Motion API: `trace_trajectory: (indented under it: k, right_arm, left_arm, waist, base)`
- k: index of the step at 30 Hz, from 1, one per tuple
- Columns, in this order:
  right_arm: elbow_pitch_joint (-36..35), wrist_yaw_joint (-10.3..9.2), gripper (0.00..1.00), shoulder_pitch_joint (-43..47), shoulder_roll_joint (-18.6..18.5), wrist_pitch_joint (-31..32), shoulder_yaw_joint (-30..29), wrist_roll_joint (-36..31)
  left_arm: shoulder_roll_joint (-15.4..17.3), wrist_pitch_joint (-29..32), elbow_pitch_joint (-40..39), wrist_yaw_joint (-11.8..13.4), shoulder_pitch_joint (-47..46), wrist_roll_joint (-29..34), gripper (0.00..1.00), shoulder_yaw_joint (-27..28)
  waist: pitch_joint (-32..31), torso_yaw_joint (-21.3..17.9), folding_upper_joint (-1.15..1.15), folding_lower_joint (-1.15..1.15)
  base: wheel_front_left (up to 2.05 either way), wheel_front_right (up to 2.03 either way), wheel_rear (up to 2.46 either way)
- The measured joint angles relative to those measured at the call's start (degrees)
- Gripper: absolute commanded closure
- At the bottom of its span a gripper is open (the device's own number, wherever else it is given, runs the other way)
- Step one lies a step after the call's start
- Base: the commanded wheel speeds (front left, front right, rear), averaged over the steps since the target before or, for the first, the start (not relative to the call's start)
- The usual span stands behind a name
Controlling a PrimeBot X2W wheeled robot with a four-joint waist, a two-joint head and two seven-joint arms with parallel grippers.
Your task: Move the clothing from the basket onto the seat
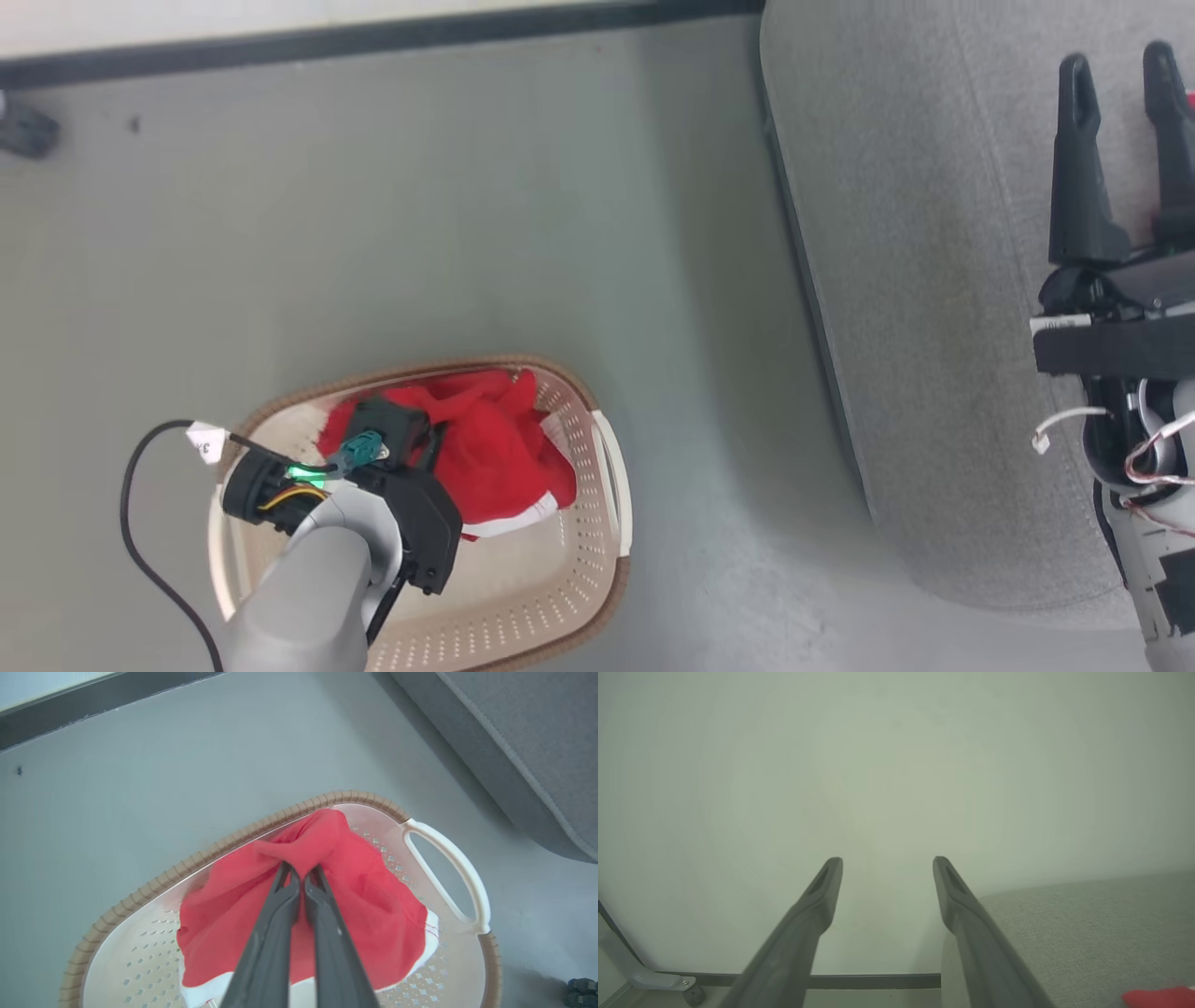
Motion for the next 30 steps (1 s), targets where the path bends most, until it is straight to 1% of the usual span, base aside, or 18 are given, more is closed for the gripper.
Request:
trace_trajectory:
  k: [11, 17, 22, 30]
  right_arm:
    - [3.6, 0.00, 0.00, 8.8, -1.1, 0.0, 1.1, 0.6]
    - [5.9, 0.00, 0.00, 12.8, -1.3, 0.0, 1.8, 1.8]
    - [6.4, 0.00, 0.00, 14.7, -1.3, 0.0, 2.4, 2.0]
    - [6.9, 0.00, 0.00, 17.3, -1.2, 0.0, 2.8, 2.6]
  left_arm:
    - [-0.9, -1.0, -4.5, -0.5, 5.3, -3.1, 1.00, 1.3]
    - [-1.0, -1.2, -7.9, -0.5, 7.4, -3.7, 1.00, 1.6]
    - [-1.0, -1.5, -11.5, -0.5, 8.7, -3.9, 1.00, 1.8]
    - [-0.7, -1.5, -19.7, -0.5, 10.8, -4.1, 1.00, 2.9]
  waist:
    - [-9.1, 3.1, 0.00, 0.00]
    - [-13.6, 5.1, -0.01, 0.00]
    - [-16.7, 6.9, 0.00, 0.00]
    - [-20.8, 9.5, 0.00, 0.00]
  base:
    - [0.00, 0.00, 0.00]
    - [0.00, 0.00, 0.00]
    - [0.00, 0.00, 0.00]
    - [0.00, 0.00, 0.00]
